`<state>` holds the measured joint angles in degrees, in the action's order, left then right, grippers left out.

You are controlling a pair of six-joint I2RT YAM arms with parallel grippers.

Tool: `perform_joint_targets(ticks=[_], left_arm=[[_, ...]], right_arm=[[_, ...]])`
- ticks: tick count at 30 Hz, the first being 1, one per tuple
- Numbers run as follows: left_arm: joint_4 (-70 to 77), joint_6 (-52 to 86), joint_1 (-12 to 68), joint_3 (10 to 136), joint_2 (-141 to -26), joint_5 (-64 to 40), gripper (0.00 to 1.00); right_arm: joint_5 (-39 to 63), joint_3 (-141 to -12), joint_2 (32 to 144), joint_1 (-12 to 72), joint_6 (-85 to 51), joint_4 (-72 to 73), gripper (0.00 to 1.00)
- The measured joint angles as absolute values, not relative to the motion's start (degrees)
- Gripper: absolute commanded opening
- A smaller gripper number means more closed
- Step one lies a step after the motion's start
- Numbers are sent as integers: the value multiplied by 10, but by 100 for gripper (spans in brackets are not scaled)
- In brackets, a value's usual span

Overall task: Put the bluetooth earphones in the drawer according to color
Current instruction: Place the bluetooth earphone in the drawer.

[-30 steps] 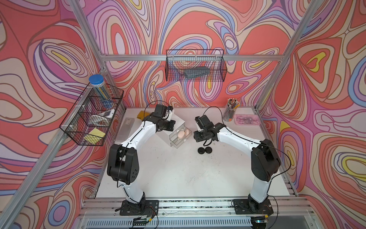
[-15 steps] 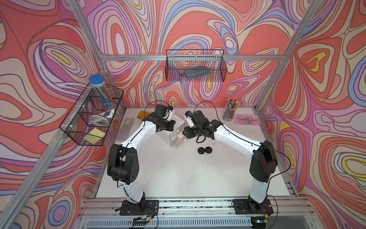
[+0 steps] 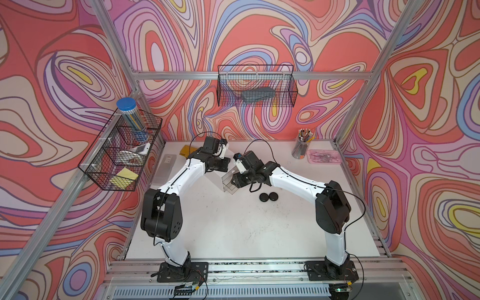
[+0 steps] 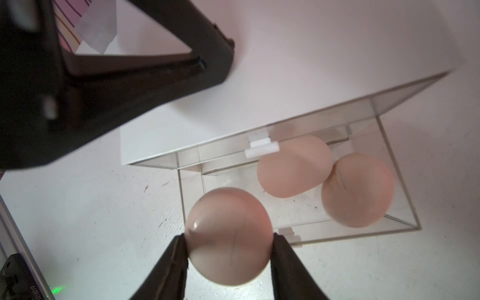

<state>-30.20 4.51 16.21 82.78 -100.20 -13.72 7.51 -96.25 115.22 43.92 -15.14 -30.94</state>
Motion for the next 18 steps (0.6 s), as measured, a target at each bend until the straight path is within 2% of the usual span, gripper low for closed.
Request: perform_joint_targets(ticks=[7, 14, 18], left_arm=[[-302, 45, 162, 828, -1002, -137, 0], [-302, 45, 162, 828, -1002, -137, 0], [-303, 45, 162, 828, -1002, -137, 0]], right_arm=[[85, -985, 1176, 443, -156, -303, 48], [88, -985, 1181, 443, -164, -304, 64], [89, -985, 1183, 444, -168, -302, 65]])
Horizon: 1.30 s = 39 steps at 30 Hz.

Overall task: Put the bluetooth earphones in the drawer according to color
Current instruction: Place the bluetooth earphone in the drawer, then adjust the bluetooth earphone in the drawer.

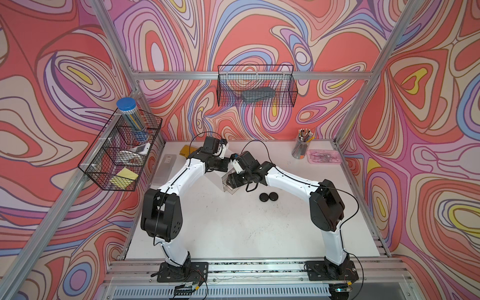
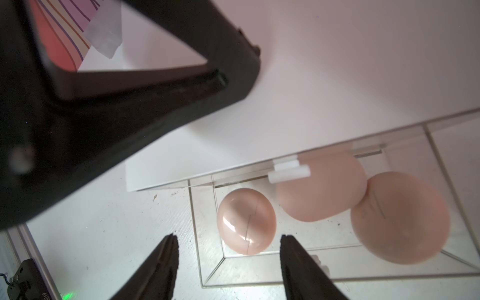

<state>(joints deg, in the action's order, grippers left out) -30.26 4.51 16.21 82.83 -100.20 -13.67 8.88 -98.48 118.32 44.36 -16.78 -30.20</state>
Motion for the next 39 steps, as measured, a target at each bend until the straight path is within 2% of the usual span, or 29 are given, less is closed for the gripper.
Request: perform_joint_targets(ticks=[9, 12, 19, 28, 35, 39], left_arm=[[-303, 45, 162, 828, -1002, -135, 0], [-303, 45, 162, 828, -1002, -135, 0], [-303, 45, 162, 828, -1002, -135, 0], [-303, 45, 162, 828, -1002, -135, 0], [-303, 45, 162, 828, -1002, -135, 0], [-303, 45, 162, 828, -1002, -135, 0]], right_arm=[[58, -978, 1184, 444, -170, -296, 66], [31, -963, 1171, 444, -166, -295, 63], [-13, -954, 1136, 432, -155, -291, 41], [-17, -947, 1128, 388, -164, -293, 10], [-2, -949, 1134, 379, -168, -295, 6], [15, -964, 1155, 373, -172, -300, 9]])
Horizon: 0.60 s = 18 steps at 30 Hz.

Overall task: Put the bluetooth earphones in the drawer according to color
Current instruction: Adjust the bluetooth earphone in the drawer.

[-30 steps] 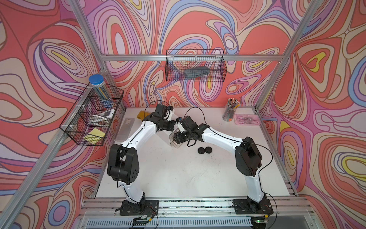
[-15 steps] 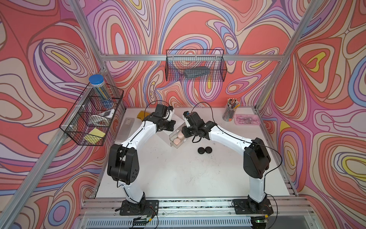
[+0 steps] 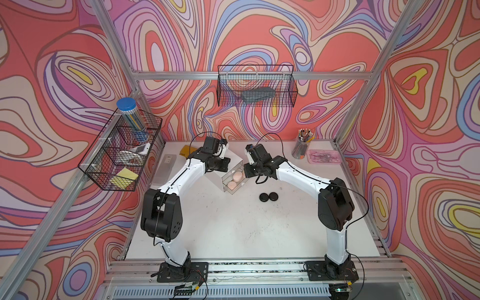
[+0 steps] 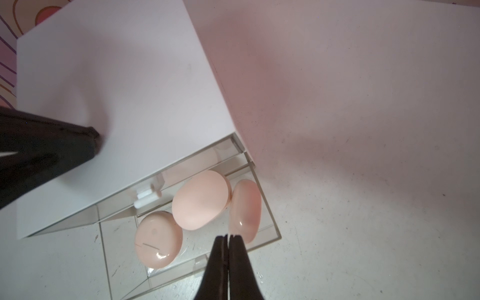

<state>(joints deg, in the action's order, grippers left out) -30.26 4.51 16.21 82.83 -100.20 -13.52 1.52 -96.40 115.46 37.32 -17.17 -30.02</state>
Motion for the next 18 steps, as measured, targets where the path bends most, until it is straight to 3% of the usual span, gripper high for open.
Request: perform_joint_targets(ticks=[18], left_arm=[[-303, 45, 162, 828, -1002, -135, 0]], right_arm=[[64, -1018, 1227, 368, -176, -332, 8]])
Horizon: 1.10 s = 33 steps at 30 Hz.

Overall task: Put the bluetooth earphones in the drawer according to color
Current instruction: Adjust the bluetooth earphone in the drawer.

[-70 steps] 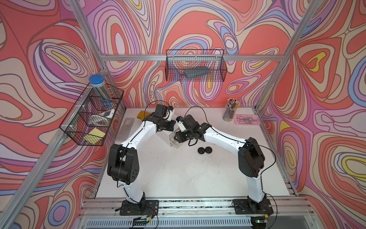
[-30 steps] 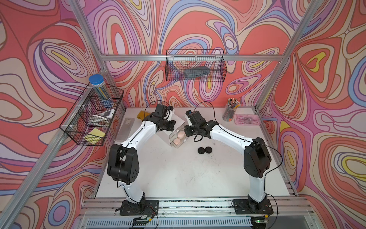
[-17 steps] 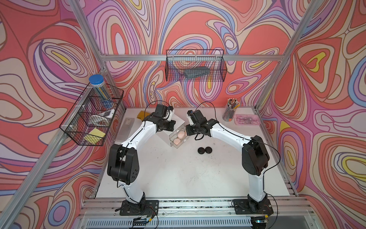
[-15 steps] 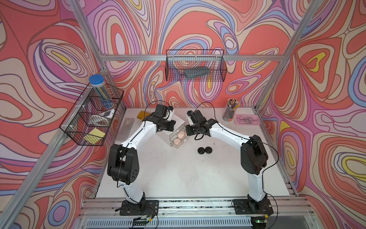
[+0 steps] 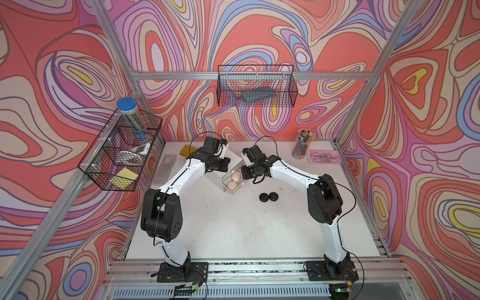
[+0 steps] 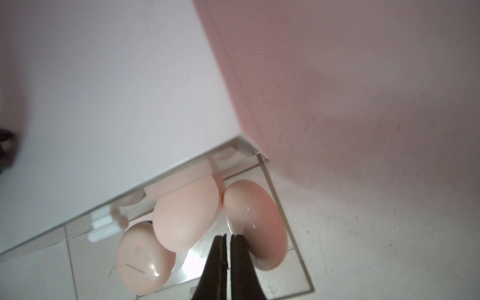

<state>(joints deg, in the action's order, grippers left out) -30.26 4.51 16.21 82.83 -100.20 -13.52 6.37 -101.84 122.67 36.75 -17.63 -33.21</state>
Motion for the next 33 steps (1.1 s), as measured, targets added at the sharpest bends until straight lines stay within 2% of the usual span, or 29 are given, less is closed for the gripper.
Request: perform_joint_targets(ticks=[6, 13, 17, 26, 33], left_arm=[[-303, 45, 162, 828, -1002, -135, 0], [-303, 45, 162, 828, -1002, -135, 0], [-303, 45, 162, 828, -1002, -135, 0], [-303, 45, 162, 828, -1002, -135, 0], [-303, 45, 162, 828, -1002, -135, 0]], right_arm=[[60, -989, 1212, 367, -177, -301, 7], [17, -916, 1133, 360, -175, -269, 7], [11, -907, 1101, 350, -178, -266, 2], [50, -814, 1086, 346, -203, -261, 0], [89, -805, 1087, 347, -216, -250, 0]])
